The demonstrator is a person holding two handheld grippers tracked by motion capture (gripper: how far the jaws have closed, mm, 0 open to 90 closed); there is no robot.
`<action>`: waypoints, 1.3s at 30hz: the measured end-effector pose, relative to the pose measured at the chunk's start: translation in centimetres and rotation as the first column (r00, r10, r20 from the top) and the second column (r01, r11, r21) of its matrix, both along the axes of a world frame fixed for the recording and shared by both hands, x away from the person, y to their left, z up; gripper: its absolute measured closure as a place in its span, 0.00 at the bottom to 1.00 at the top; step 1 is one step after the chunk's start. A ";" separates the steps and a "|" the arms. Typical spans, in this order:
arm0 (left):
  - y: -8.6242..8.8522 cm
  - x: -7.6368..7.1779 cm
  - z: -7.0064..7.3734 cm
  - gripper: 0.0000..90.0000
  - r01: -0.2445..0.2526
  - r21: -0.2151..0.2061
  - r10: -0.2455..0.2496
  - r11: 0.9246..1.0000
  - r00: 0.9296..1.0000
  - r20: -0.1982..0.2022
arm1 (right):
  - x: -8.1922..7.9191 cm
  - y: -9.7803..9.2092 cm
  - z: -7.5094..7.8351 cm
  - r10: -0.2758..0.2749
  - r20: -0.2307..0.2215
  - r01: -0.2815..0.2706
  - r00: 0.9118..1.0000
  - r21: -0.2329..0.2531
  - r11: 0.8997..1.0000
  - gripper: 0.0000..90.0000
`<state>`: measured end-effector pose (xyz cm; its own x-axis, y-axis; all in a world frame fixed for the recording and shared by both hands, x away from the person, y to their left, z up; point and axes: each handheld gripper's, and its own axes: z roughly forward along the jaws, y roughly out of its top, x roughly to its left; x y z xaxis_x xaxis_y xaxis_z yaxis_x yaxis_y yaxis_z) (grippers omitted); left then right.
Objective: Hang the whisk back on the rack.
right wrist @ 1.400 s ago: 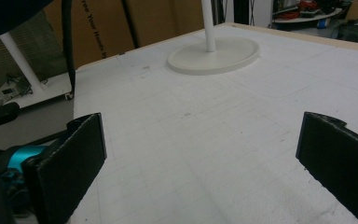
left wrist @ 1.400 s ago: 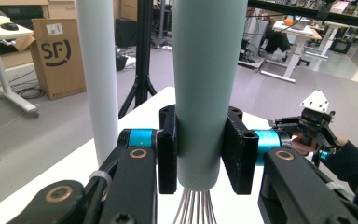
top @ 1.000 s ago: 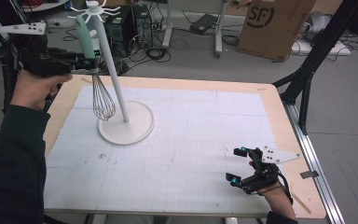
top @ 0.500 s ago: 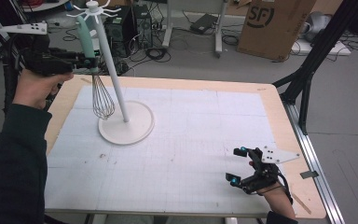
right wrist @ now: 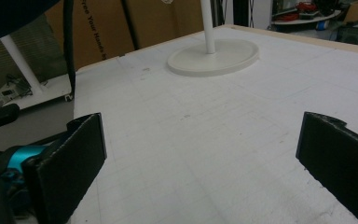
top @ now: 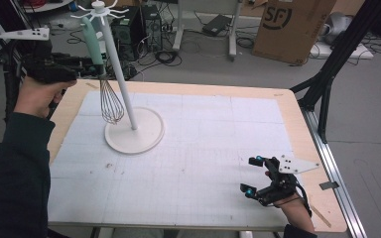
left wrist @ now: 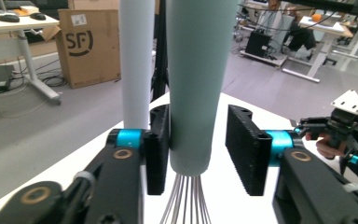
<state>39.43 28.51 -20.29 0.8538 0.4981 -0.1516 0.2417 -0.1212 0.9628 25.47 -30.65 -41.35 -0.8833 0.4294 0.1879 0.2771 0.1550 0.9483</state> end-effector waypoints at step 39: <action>-0.6 -6.5 -6.2 0.08 0.147 -0.019 -0.147 0.989 0.989 0.015 | 0.2 0.8 0.6 -0.019 0.013 0.018 1.000 0.057 0.998 0.00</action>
